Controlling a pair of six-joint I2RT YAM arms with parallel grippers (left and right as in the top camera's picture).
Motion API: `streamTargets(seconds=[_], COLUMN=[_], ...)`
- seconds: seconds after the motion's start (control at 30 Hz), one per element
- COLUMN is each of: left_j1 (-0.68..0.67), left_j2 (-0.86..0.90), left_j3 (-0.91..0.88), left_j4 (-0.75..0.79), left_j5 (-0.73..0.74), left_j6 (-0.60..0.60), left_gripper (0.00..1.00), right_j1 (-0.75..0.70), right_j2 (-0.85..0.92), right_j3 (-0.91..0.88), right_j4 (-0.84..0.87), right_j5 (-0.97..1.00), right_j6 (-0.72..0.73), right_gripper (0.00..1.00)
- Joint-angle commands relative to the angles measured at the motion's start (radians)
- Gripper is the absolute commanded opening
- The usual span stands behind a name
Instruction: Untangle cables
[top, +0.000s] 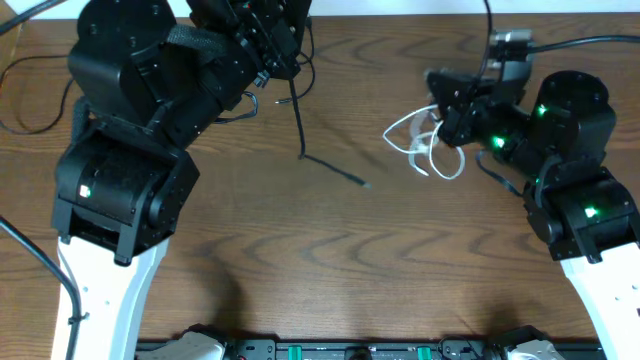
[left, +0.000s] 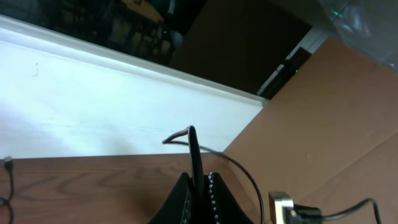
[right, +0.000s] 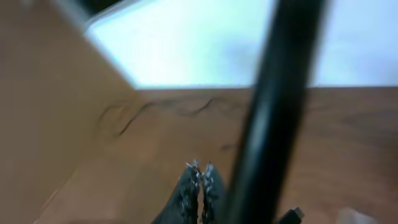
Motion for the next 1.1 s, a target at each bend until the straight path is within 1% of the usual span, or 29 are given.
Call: streamTargets(seconds=[0.0,0.03,0.07,0.13,0.17,0.2,0.3,0.37,0.4,0.43,0.5,0.53,0.57,0.67,0.77,0.83,0.87,0.9,0.93,0.97,1.0,1.07], left_j1=[0.0,0.0,0.0,0.0,0.0,0.001,0.001,0.001,0.001,0.001,0.0,0.0,0.0,0.001,0.001,0.001,0.001,0.0,0.001,0.0,0.0,0.0], left_j2=[-0.007,-0.007,-0.007,-0.007,-0.007,-0.007,-0.007,-0.007,-0.007,-0.007,-0.007,-0.007,-0.007,-0.007,-0.007,-0.007,-0.007,-0.007,-0.007,-0.007,-0.007,-0.007], left_j3=[0.007,0.007,0.007,0.007,0.007,0.007,0.007,0.007,0.007,0.007,0.007,0.007,0.007,0.007,0.007,0.007,0.007,0.007,0.007,0.007,0.007,0.007], left_j4=[-0.003,-0.007,-0.008,-0.016,-0.02,-0.028,-0.04,-0.041,-0.041,-0.042,-0.045,-0.047,-0.053,-0.066,-0.071,-0.075,-0.076,-0.079,-0.079,-0.079,-0.079,-0.08], left_j5=[-0.017,-0.017,-0.017,-0.017,-0.016,-0.017,-0.017,-0.017,-0.017,-0.017,-0.017,-0.017,-0.017,-0.017,-0.017,-0.017,-0.017,-0.017,-0.016,-0.016,-0.017,-0.016], left_j6=[0.041,0.041,0.041,0.041,0.041,0.041,0.041,0.041,0.041,0.041,0.041,0.041,0.041,0.041,0.041,0.041,0.041,0.041,0.041,0.041,0.041,0.055], left_gripper=[0.07,0.08,0.07,0.07,0.07,0.08,0.08,0.08,0.07,0.07,0.07,0.07,0.08,0.08,0.08,0.08,0.08,0.07,0.08,0.07,0.08,0.08], right_j1=[-0.001,-0.001,-0.001,-0.002,-0.004,-0.011,-0.034,-0.047,-0.055,-0.061,-0.079,-0.093,-0.105,-0.13,-0.145,-0.155,-0.161,-0.166,-0.175,-0.179,-0.18,-0.179], right_j2=[0.018,0.018,0.018,0.018,0.018,0.018,0.018,0.018,0.018,0.019,0.023,0.026,0.027,0.03,0.032,0.031,0.031,0.031,0.031,0.031,0.031,0.031], right_j3=[0.004,0.004,0.004,0.004,0.004,0.004,0.004,0.004,0.004,0.004,0.004,0.004,0.004,0.004,0.004,0.004,0.004,0.004,0.004,0.004,0.004,0.004], right_j4=[-0.019,-0.055,-0.104,-0.2,-0.235,-0.249,-0.176,-0.128,-0.122,-0.137,-0.211,-0.257,-0.28,-0.276,-0.282,-0.28,-0.246,-0.197,-0.097,-0.053,-0.034,-0.061], right_j5=[-0.256,-0.178,-0.06,0.174,0.226,0.189,-0.07,-0.184,-0.22,-0.224,-0.242,-0.271,-0.304,-0.377,-0.357,-0.512,-0.597,-0.634,-0.609,-0.562,-0.496,-0.396], right_j6=[-0.053,0.016,0.095,0.29,0.391,0.46,0.468,0.468,0.494,0.54,0.693,0.775,0.819,0.838,0.827,0.887,0.913,0.913,0.883,0.815,0.721,0.578], right_gripper=[0.02,0.02,0.02,0.01,0.01,0.01,0.01,0.01,0.02,0.04,0.05,0.04,0.03,0.03,0.02,0.01,0.01,0.01,0.01,0.01,0.01,0.01])
